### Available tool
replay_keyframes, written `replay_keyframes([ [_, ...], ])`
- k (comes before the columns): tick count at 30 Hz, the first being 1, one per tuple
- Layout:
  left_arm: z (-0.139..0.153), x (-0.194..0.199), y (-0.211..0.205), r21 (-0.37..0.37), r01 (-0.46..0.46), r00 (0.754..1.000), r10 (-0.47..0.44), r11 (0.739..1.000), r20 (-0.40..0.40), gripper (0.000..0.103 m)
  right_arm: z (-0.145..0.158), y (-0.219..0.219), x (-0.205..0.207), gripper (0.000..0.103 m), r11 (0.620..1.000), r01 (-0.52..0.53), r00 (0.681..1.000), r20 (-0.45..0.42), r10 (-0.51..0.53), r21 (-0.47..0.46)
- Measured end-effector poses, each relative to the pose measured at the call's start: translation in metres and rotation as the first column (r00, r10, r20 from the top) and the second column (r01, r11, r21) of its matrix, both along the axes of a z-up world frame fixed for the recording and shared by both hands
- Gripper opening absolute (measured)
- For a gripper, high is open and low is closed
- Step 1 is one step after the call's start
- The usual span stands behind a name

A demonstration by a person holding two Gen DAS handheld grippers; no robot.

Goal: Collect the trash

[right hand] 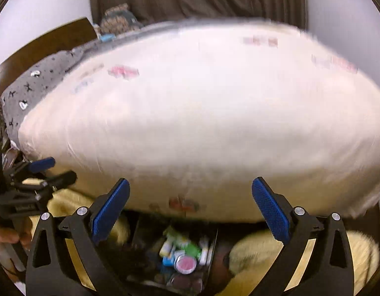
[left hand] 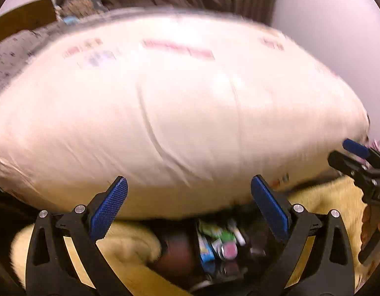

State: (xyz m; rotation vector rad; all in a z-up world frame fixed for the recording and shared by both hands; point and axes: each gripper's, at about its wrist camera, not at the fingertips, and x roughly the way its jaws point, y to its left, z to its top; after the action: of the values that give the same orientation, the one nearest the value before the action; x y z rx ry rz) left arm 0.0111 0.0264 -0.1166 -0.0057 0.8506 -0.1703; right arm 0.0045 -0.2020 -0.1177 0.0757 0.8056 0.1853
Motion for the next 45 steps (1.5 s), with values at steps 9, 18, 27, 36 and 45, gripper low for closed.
replay_keyframes([
  [9,0.049,0.029,0.014,0.011,-0.069,0.984,0.067,0.998,0.168,0.095,0.045,-0.001,0.032,0.099,0.998,0.032,0.988,0.155,-0.023,-0.06],
  [18,0.076,0.057,0.01,0.018,-0.103,0.949,0.093,0.994,0.3,0.095,0.073,-0.013,0.063,0.099,0.984,0.141,0.947,0.305,-0.101,-0.11],
  [27,0.082,0.087,0.003,0.025,-0.142,0.931,0.125,0.99,0.343,0.095,0.083,-0.02,0.085,0.099,0.978,0.185,0.932,0.333,-0.145,-0.092],
  [36,0.073,0.097,0.003,0.035,-0.167,0.931,0.146,0.985,0.334,0.095,0.08,-0.021,0.091,0.099,0.975,0.208,0.927,0.332,-0.174,-0.071],
  [45,0.067,0.101,0.006,0.033,-0.185,0.933,0.165,0.982,0.319,0.095,0.077,-0.016,0.093,0.099,0.975,0.208,0.929,0.326,-0.172,-0.078],
])
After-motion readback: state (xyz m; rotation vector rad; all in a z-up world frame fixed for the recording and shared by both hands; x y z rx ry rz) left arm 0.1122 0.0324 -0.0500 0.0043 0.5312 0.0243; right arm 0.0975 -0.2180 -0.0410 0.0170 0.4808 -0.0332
